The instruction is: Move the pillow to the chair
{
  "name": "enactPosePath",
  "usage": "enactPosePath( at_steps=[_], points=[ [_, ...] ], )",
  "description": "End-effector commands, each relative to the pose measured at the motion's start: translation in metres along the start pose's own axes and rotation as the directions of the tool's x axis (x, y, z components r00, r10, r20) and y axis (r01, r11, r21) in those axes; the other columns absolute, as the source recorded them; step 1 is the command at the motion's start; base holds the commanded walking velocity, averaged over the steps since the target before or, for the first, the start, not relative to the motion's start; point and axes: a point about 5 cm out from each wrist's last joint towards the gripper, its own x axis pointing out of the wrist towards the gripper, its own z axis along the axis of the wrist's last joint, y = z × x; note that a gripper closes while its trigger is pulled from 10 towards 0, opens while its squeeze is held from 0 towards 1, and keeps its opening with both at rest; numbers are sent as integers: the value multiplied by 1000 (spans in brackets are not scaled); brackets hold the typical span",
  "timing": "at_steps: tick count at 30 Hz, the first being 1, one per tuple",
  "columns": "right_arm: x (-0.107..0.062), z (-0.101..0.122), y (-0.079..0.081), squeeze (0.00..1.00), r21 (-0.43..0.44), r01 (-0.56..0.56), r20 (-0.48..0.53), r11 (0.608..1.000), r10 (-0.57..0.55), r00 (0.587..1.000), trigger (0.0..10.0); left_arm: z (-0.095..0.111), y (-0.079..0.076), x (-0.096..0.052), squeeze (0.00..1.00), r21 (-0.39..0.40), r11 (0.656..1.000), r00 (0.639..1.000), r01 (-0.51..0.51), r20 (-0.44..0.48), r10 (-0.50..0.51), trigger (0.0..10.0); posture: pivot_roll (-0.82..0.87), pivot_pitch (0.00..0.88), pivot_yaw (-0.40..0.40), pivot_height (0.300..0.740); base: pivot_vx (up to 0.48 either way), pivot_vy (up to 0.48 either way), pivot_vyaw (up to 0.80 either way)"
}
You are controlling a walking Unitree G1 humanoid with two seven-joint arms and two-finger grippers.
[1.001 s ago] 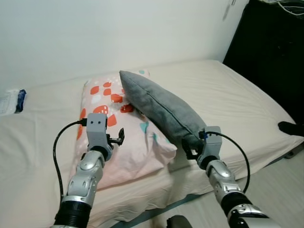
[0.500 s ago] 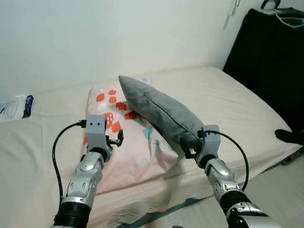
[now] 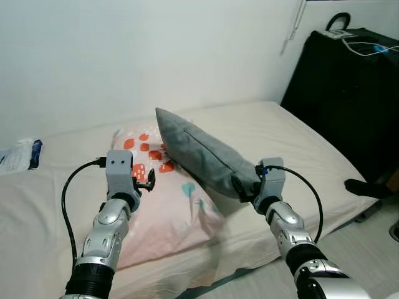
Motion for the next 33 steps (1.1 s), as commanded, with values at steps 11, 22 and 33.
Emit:
enactPosePath(
  at_steps=[11, 22, 33],
  points=[
    [7, 26, -4, 0, 101, 16, 134, 995, -30, 991, 10000, 5, 10, 4, 0, -3, 1000, 999, -26, 18, 26, 10000, 26, 0, -73, 740, 0, 0, 0],
    [-6, -48, 16, 0, -45, 3, -356, 999, -19, 934, 10000, -61, 12, -1, 0, 204, 978, 966, 32, -256, 22, 10000, 6, 0, -43, 740, 0, 0, 0],
    [-22, -70, 11, 0, -64, 86, -370, 994, -103, 923, 10000, -112, 3, -24, 0, 92, 995, 918, 41, -397, -1, 10000, -11, 0, -64, 740, 0, 0, 0]
  ],
)
